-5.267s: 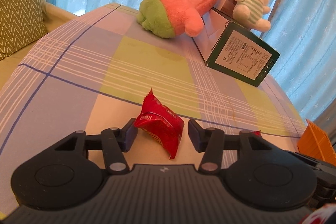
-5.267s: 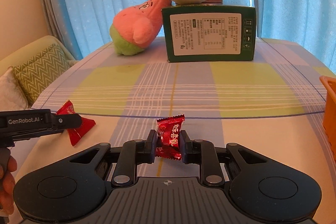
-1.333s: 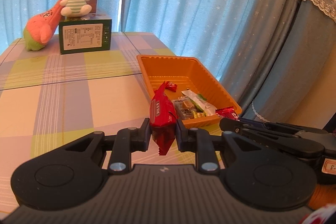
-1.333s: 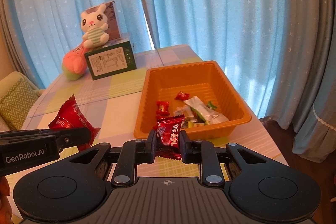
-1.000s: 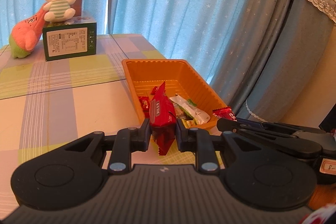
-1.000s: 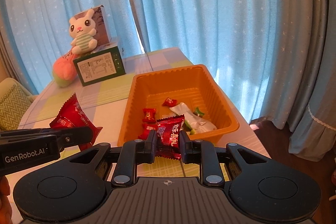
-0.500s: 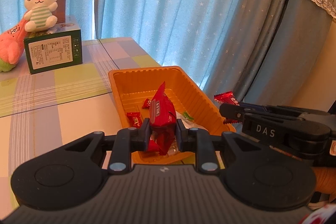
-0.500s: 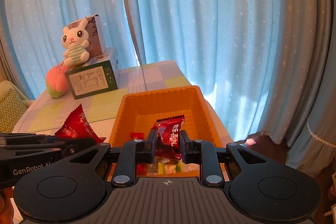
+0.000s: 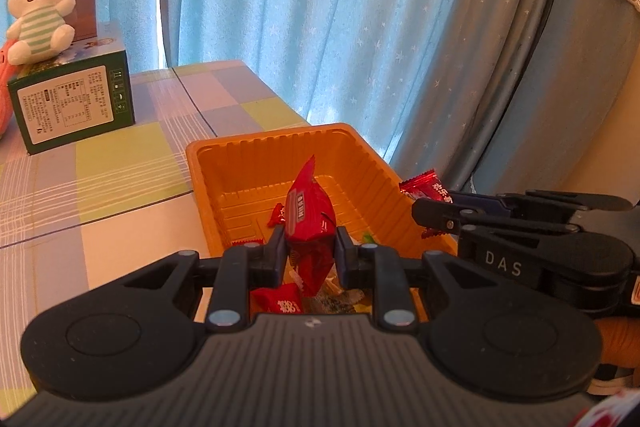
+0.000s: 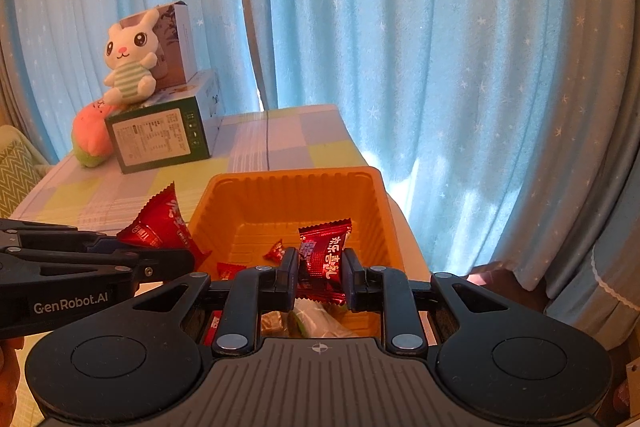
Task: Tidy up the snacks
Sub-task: 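Open both tools to drop the red candies into the tray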
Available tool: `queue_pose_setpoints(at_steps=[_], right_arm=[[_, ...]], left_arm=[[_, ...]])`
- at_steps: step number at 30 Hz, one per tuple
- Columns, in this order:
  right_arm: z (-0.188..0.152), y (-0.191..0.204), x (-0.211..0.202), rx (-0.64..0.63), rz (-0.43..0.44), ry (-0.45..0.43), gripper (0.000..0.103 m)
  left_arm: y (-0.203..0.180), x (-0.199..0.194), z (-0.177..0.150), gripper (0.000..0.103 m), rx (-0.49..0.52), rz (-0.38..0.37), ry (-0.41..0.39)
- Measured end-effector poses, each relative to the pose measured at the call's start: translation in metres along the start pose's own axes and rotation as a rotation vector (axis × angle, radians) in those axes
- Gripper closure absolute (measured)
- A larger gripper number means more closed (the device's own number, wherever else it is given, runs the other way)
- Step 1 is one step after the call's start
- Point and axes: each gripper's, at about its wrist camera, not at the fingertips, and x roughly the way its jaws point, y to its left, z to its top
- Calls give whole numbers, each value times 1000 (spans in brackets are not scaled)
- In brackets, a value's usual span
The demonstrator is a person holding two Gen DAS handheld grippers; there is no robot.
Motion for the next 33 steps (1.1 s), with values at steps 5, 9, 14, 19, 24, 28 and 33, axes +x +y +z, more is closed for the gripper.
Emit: queue_pose_setpoints(at_steps=[5, 9, 14, 19, 24, 28, 33], right_arm=[[3, -4, 19, -6, -2, 12, 80], [4, -7, 32, -3, -1, 21, 80], [5, -10, 45, 0, -2, 30, 80], [3, -14, 48, 10, -2, 34, 80], [2, -16, 48, 17, 0, 36, 80], [2, -16, 46, 26, 7, 37, 80], [4, -14, 44, 34, 19, 33, 80]], left_arm=[[8, 21, 3, 82, -16, 3, 19], [14, 34, 3, 82, -24, 1, 31], [15, 48, 5, 81, -24, -10, 48], [17, 54, 6, 65, -27, 17, 38], [23, 46, 2, 65, -39, 24, 20], [27, 37, 0, 65, -47, 40, 9], [30, 26, -3, 64, -50, 56, -5]])
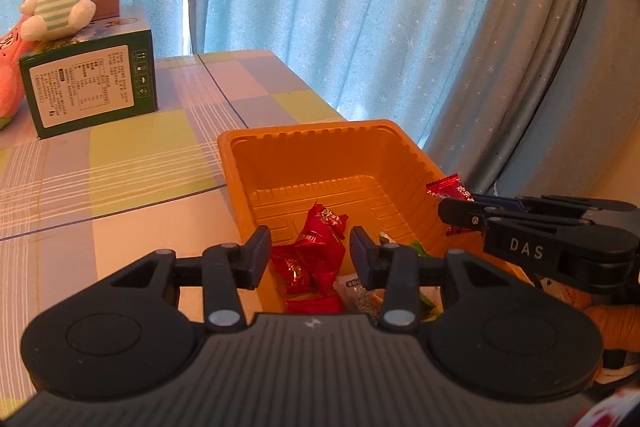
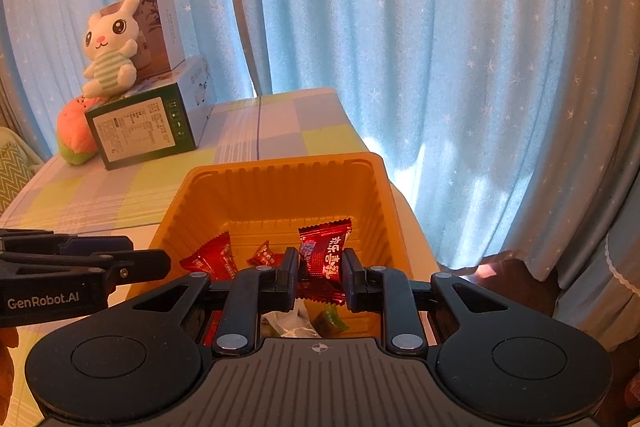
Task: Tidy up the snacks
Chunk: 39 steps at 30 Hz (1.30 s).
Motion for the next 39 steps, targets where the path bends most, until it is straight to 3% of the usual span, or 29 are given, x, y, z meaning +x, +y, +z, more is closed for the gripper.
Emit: queue_pose_setpoints(at_steps=[9, 14, 16, 18, 32, 39], right_arm=[[10, 12, 4, -12, 40, -17, 80], [13, 12, 15, 21, 106, 1, 79], [12, 10, 16, 44, 111, 8, 74], [10, 7, 13, 61, 100, 1, 53], [4, -22, -45, 134, 29, 22, 51], [2, -11, -89, 129, 28, 12, 45]], left_arm=[[5, -3, 1, 62, -2, 9, -3], [9, -3, 0, 54, -4, 18, -2], [11, -5, -2, 48, -7, 34, -12], [12, -8, -3, 43, -7, 46, -17], [11, -48, -17, 10, -39, 82, -34], [0, -80, -23, 4, -35, 89, -38]])
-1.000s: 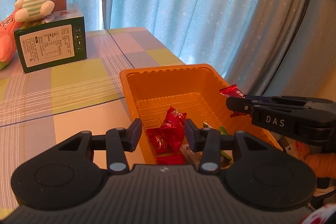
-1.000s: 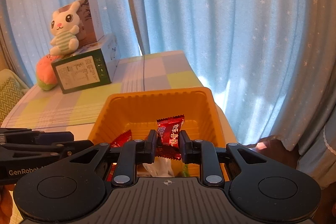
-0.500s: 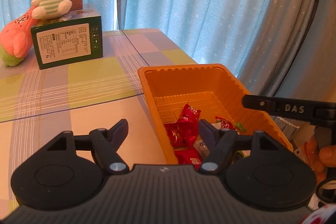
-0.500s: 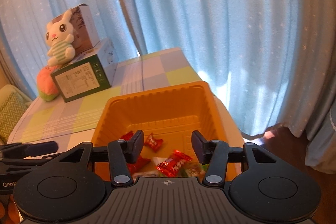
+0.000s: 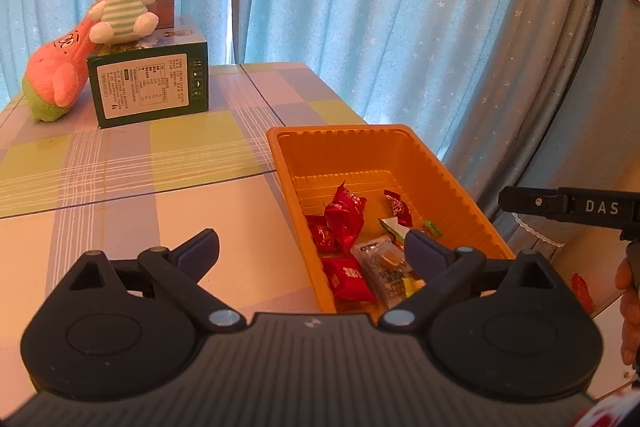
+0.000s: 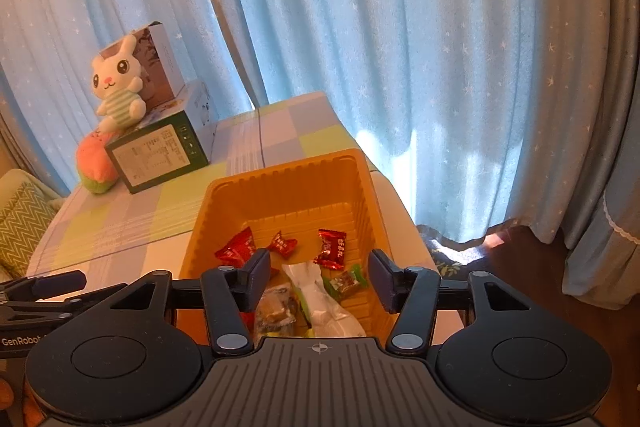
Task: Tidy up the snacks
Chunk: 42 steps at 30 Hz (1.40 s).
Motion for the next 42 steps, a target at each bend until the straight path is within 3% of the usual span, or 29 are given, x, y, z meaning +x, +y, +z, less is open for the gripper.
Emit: queue_pose_setpoints(at_steps=[5, 9, 23, 31, 42], right_arm=[[-5, 11, -29, 6, 1, -14, 29], [-13, 18, -47, 13, -5, -11, 24], [-50, 51, -95, 33, -17, 34, 22], [-62, 68, -126, -16, -14, 24, 22], [-79, 90, -163, -111, -43, 11, 22]], left_arm=[[-5, -26, -7, 0, 4, 28, -11], [-3, -46, -13, 0, -13, 35, -11], [3, -116, -46, 0, -89, 87, 13], [1, -158, -63, 0, -96, 152, 4], [-8, -196, -79, 0, -106, 173, 0]])
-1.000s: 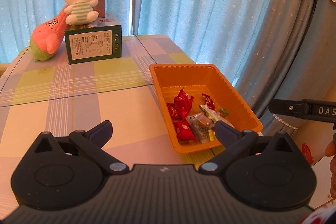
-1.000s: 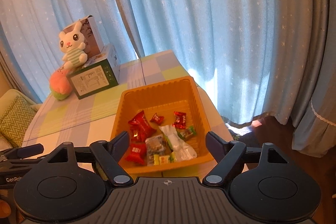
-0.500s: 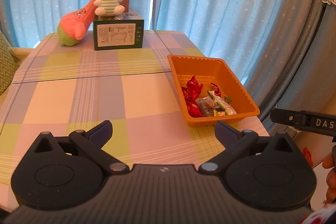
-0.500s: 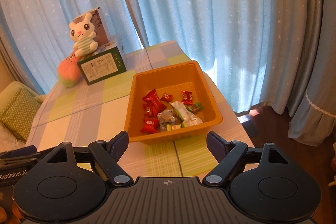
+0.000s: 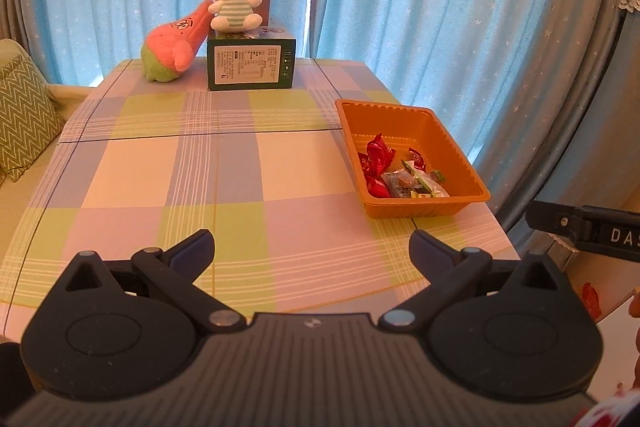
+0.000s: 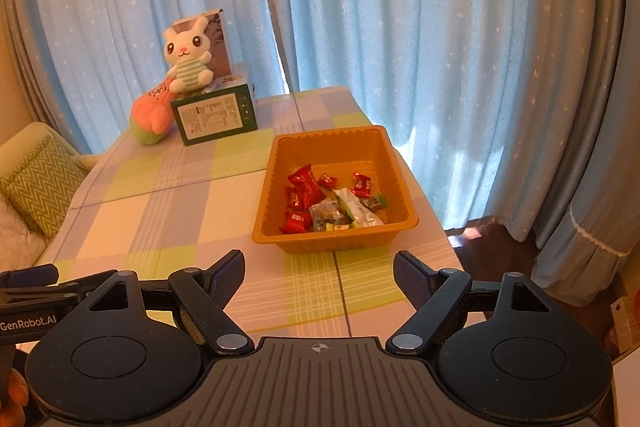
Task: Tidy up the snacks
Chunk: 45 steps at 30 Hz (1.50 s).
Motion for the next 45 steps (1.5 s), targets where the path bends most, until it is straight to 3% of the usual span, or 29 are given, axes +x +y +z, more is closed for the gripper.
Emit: queue_pose_setpoints(at_steps=[18, 45], right_arm=[[-25, 15, -32, -44, -8, 11, 22], [-30, 14, -28, -32, -8, 23, 22]], left_arm=[[5, -34, -24, 0, -15, 9, 2], [7, -32, -26, 0, -14, 14, 11]])
